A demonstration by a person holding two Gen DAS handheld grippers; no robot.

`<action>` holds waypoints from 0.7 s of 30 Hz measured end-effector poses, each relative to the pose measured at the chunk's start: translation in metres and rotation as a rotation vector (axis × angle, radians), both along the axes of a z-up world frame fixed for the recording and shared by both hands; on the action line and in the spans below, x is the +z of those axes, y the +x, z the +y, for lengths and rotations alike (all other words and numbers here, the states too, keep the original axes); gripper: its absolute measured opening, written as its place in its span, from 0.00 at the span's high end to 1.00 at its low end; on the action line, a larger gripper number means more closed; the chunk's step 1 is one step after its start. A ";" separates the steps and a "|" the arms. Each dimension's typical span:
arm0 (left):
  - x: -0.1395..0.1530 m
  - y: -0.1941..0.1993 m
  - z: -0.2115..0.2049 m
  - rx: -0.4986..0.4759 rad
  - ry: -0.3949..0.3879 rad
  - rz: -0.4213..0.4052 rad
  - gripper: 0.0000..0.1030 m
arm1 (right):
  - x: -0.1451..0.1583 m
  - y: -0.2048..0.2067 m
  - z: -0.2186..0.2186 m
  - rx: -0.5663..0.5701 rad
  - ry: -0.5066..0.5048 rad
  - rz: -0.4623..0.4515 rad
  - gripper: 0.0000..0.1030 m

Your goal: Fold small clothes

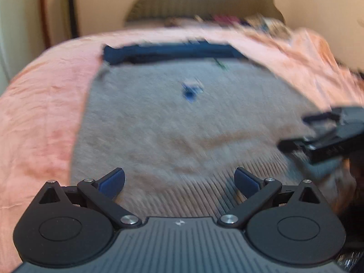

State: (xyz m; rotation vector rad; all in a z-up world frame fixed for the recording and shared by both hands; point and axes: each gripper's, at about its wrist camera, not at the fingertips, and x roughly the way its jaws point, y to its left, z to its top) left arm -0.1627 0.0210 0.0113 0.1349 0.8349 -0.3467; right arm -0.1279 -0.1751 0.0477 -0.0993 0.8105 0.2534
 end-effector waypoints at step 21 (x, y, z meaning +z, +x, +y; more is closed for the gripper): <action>0.012 -0.021 0.095 0.265 -0.395 0.103 0.00 | 0.032 -0.038 -0.097 -0.161 0.262 0.095 0.00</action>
